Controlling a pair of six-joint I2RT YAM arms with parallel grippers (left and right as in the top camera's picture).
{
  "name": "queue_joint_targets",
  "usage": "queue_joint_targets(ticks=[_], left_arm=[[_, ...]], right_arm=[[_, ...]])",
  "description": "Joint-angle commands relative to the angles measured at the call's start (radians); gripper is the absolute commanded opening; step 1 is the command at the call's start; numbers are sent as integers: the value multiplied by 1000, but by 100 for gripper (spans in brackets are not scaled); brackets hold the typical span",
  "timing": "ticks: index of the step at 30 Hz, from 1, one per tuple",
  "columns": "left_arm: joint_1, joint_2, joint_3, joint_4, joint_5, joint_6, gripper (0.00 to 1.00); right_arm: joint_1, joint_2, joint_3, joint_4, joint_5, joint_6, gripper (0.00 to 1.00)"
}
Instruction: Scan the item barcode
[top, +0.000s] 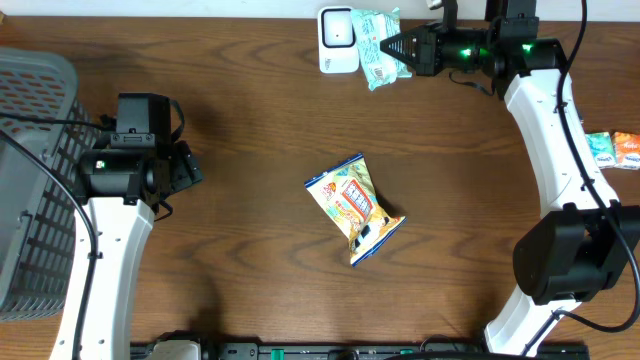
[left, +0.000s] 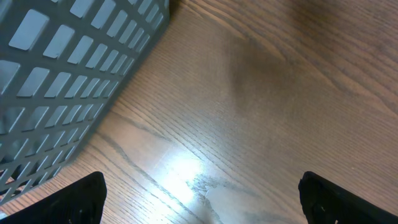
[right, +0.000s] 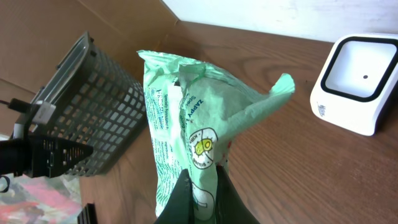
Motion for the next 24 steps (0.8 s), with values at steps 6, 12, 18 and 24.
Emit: queue_joint_targets(ticks=[6,12,18,24], left_arm=[[4,1,2,-3,-21,8,98],[4,1,2,-3,-21,8,98],[4,1,2,-3,-21,8,97],[4,1,2,-3,-21,8,97]], right_arm=[[29,-24,7,-8,63,-5,1],[150,-23,6,-79,578,19,1],[298,-16,-23,-94,1180,19,1],[345,26,-69,-82,1354,18,1]])
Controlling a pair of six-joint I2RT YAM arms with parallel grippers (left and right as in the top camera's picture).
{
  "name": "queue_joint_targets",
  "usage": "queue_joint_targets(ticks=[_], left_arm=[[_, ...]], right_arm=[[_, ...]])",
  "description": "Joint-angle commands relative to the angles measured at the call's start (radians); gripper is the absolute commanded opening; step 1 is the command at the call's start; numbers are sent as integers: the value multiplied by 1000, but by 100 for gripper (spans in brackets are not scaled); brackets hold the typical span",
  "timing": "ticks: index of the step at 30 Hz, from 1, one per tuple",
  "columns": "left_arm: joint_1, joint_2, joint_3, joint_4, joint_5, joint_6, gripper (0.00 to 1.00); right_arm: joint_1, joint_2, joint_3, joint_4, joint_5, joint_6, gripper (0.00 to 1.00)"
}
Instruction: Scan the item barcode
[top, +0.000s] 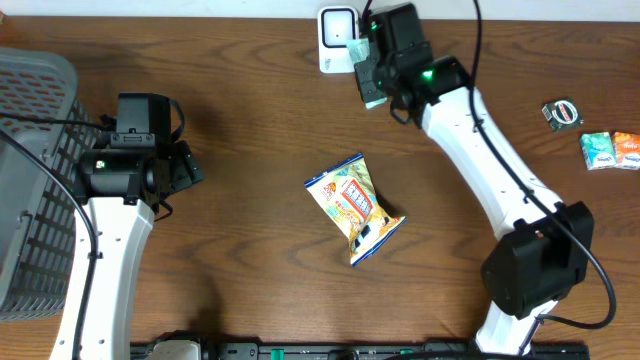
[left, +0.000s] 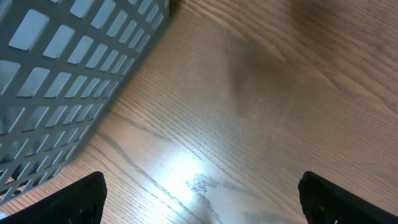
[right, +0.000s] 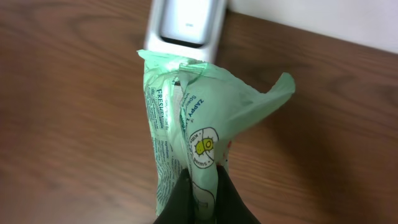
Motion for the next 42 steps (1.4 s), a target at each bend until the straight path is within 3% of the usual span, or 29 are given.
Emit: queue_joint_targets(ticks=[1,10,17,20,22,27,36,39,42], left_arm=[[4,1,2,-3,-20,8,98],[4,1,2,-3,-20,8,98],[4,1,2,-3,-20,8,98],[4,1,2,-3,-21,8,98],[4,1,2,-3,-21,8,98],[4,1,2,-3,-20,8,98],[4,1,2,-3,-21,8,98],[4,1,2,-3,-21,8,98],[4,1,2,-3,-21,8,98]], right_arm=[[3,43,-22,-7,179,5,1],[4,232,-39,-102,433,6,1],[11,301,-40,-162,411,45,4],[29,301,-40,-181,407,44,9],[40,301,-40,-192,377,43,19],[65,301,-40,-228,252,43,19],[142,301,-3,-274,243,43,24],[153,301,69,-312,243,44,30],[135,301,173,-381,243,44,42]])
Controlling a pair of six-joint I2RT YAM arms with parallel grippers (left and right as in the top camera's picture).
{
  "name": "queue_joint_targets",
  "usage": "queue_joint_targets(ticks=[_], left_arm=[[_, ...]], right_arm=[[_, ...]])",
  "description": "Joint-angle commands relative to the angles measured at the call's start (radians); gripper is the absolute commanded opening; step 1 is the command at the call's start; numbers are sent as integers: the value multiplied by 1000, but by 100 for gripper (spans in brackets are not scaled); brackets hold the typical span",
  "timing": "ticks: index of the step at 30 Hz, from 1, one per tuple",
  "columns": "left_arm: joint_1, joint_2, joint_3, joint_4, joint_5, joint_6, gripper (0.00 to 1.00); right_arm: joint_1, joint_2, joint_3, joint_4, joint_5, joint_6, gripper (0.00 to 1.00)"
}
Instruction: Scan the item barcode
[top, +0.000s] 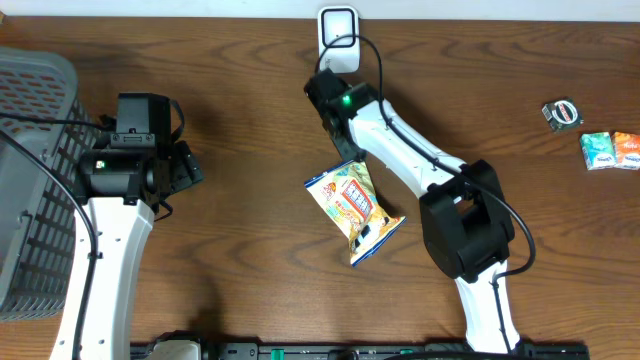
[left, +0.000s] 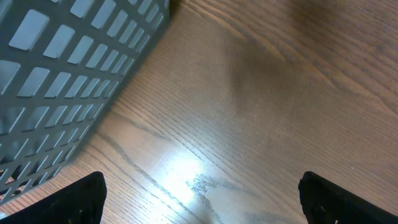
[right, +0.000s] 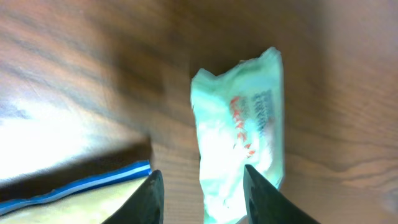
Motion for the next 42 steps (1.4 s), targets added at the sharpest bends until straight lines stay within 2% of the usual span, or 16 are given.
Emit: queue_joint_targets(ticks=[1,2,3,5,8,13,18,22,24,26,27,31,35,42], left_arm=[[4,1,2,-3,-20,8,98],[4,1,2,-3,-20,8,98],[4,1,2,-3,-20,8,98],[4,1,2,-3,-20,8,98],[4,1,2,-3,-20,8,98],[4,1,2,-3,-20,8,98],[4,1,2,-3,-20,8,98],[4,1,2,-3,-21,8,98],[4,1,2,-3,-20,8,98],[4,1,2,-3,-20,8,98],[4,1,2,-3,-20,8,98],[4,1,2,-3,-21,8,98],[4,1,2,-3,-20,8,98],[4,1,2,-3,-20,8,97]], right_arm=[[-23,1,109,-54,8,10,45],[-37,1,136,-71,7,10,50],[-55,1,154,-79,7,9,62],[-83,1,157,-76,7,8,69],[-134,5,151,-79,-72,-18,68],[-227,32,138,-79,-403,-152,68],[-261,92,137,-80,-446,-152,65],[-260,169,137,-87,-444,-152,52],[-258,196,137,-90,-444,-151,36],[-257,209,137,-92,-444,-127,9],[-258,209,137,-92,-444,-117,1],[-258,182,161,-85,-444,-102,1],[-258,119,277,-52,-444,-73,1],[-245,65,367,219,-444,-54,1]])
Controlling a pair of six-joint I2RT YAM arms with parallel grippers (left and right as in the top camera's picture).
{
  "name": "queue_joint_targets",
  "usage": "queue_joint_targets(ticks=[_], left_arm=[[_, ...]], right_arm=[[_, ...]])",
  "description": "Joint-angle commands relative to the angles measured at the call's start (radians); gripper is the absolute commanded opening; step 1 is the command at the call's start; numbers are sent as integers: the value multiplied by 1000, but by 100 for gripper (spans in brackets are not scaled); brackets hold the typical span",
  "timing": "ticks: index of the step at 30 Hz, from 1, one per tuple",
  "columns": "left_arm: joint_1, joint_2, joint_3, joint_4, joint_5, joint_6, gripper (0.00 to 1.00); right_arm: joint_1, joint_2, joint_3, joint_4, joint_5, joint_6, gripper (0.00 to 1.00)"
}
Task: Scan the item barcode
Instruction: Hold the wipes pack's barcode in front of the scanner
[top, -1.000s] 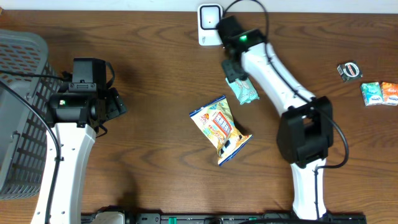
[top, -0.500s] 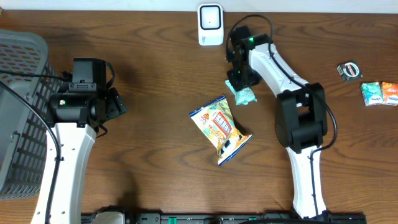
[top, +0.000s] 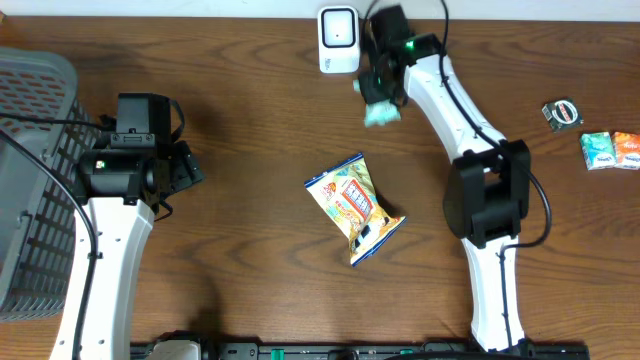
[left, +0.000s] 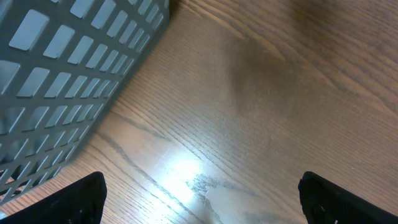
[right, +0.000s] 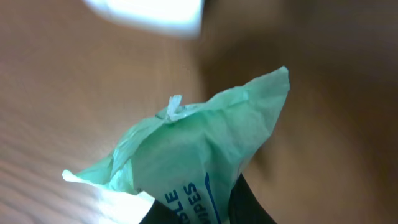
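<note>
My right gripper (right: 200, 213) is shut on a light green wipes packet (right: 193, 155), held just right of and in front of the white barcode scanner (top: 338, 40) at the table's back edge. In the overhead view the packet (top: 380, 108) hangs below the right gripper (top: 386, 82). The right wrist view is blurred, and the scanner (right: 146, 12) shows as a white patch at its top. My left gripper (left: 202, 202) stands open over bare wood at the left, beside the basket.
A grey mesh basket (top: 30, 180) fills the far left. A yellow and blue snack bag (top: 355, 208) lies mid-table. Three small packets (top: 598, 150) lie at the right edge.
My right gripper was open around the green packet low over the table by the snack bag. Now it is shut on the packet near the scanner. The left arm has not moved.
My right gripper held the green packet to the right of the scanner, then right in front of it. Then it was open around the packet down by the snack bag. Now it grips the packet by the scanner again. The left arm stayed still.
</note>
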Motion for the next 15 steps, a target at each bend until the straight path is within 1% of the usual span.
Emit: queue_joint_targets(ticks=[1,7,11,15], left_arm=[[4,1,2,-3,-20,8,98],[4,1,2,-3,-20,8,98],[4,1,2,-3,-20,8,98],[4,1,2,-3,-20,8,98]], right_arm=[[13,-78,43,138,-10,34,1],[15,-46,41,414,-10,106,1],[18,-8,41,509,-10,112,1],[20,21,41,557,-12,121,1]])
